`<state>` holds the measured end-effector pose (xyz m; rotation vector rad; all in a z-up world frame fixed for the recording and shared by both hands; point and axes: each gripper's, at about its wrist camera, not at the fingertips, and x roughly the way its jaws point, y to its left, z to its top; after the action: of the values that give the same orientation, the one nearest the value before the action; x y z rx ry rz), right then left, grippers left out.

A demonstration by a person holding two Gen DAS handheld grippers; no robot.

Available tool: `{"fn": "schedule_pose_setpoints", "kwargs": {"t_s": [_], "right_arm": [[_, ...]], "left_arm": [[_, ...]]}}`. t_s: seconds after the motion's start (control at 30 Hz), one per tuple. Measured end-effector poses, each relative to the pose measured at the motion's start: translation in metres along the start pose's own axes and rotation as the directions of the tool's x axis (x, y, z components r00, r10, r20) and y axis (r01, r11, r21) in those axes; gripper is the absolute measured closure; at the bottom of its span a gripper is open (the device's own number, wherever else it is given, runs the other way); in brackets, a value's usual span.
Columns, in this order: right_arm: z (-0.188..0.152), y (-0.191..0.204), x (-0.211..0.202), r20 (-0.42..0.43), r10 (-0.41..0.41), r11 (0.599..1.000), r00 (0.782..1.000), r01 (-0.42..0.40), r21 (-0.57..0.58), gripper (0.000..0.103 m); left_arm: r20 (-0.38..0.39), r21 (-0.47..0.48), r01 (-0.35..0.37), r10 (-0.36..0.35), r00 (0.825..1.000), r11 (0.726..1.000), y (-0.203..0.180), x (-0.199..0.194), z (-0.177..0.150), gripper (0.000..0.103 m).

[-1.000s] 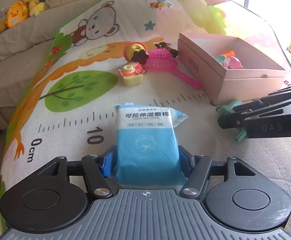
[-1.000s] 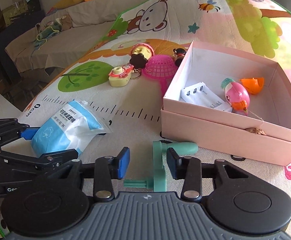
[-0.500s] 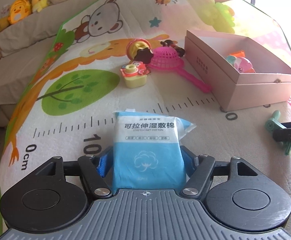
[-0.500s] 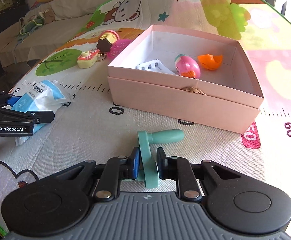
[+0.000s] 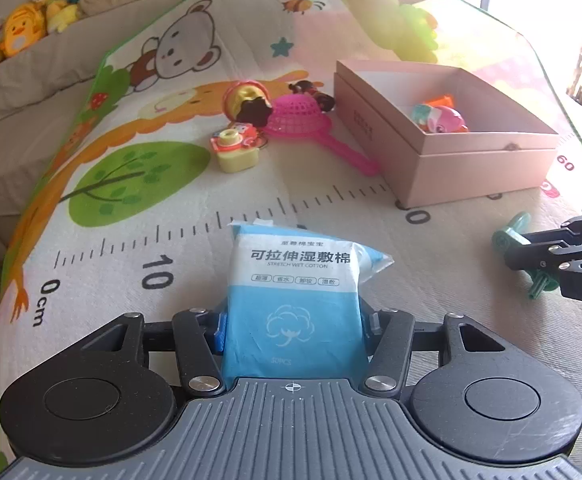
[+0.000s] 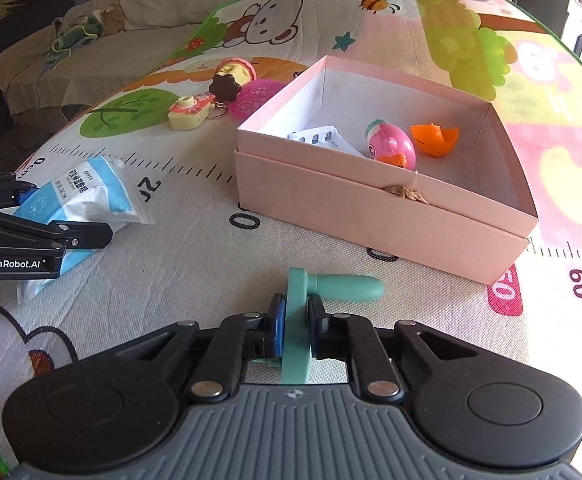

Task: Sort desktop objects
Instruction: 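Carry the blue wipe pack with the left gripper and drop it into the box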

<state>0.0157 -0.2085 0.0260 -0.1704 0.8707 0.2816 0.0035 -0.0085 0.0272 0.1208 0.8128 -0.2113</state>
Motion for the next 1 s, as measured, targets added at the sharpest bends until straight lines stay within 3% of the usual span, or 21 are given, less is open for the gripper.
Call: {"fn": "schedule_pose_setpoints", "kwargs": {"t_s": [0.2,0.33,0.57,0.73,0.8,0.87,1.0], "right_arm": [[-0.011,-0.003,-0.045,0.050,0.024,1.000,0.998,-0.023,-0.016,0.092],[0.000,-0.013,-0.088,0.156,0.000,1.000,0.988,0.004,-0.029,0.092],[0.054,-0.041,-0.152,0.376,-0.074,0.995,0.924,0.091,-0.027,0.092],[0.097,-0.069,-0.168,0.454,-0.105,0.994,0.885,0.107,0.022,0.092],[0.109,-0.078,-0.166,0.468,-0.124,0.992,0.875,0.121,0.037,0.092],[0.120,-0.087,-0.158,0.460,-0.129,0.992,0.878,0.117,0.054,0.092],[0.129,-0.104,-0.125,0.398,-0.127,0.991,0.909,0.099,0.088,0.092]], "left_arm": [[0.069,0.076,0.050,-0.055,0.996,0.996,-0.030,-0.031,0.007,0.044],[0.155,0.108,0.080,-0.096,0.983,0.991,-0.047,-0.052,0.030,0.044],[0.301,0.114,0.082,-0.113,0.947,0.990,-0.053,-0.074,0.102,0.044],[0.320,0.111,0.159,-0.186,0.929,0.981,-0.066,-0.053,0.161,0.044],[0.304,0.108,0.204,-0.228,0.925,0.973,-0.072,-0.033,0.176,0.039],[0.286,0.089,0.209,-0.226,0.931,0.974,-0.073,-0.014,0.180,0.023],[0.232,0.027,0.193,-0.194,0.953,0.981,-0.054,0.009,0.151,0.014]]}}
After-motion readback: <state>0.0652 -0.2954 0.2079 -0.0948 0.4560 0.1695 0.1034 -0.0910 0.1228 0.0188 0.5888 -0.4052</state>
